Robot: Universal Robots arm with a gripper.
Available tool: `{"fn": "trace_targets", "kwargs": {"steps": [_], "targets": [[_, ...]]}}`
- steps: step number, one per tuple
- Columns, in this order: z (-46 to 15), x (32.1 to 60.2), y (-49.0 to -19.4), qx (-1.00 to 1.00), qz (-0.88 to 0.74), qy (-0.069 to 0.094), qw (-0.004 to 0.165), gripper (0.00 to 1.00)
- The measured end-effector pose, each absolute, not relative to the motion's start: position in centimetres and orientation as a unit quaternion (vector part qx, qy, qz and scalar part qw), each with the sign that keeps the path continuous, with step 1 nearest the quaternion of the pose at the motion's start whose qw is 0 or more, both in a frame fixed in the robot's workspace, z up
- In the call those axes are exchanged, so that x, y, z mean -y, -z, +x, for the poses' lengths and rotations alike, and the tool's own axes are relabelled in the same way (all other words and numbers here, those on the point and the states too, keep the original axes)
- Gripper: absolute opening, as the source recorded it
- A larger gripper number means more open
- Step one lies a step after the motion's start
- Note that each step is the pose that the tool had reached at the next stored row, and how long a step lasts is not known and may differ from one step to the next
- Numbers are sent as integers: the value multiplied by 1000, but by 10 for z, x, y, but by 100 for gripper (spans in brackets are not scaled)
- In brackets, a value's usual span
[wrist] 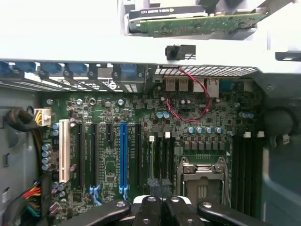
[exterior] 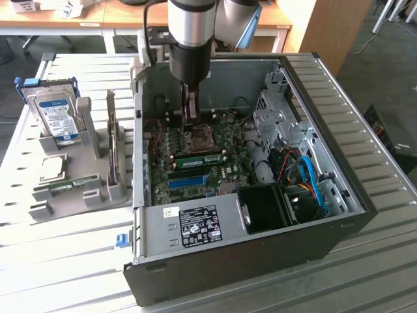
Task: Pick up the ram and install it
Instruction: 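Press down the ram until it locks into place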
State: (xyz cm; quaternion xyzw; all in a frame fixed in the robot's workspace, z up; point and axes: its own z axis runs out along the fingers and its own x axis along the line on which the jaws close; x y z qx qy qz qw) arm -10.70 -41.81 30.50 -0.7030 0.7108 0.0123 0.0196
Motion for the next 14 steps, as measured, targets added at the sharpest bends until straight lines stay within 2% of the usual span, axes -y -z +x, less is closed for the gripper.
{"fn": "trace_targets", "kwargs": {"steps": [14], "targets": [[-93, 418, -308, -711, -703, -12, 20, 11]]}}
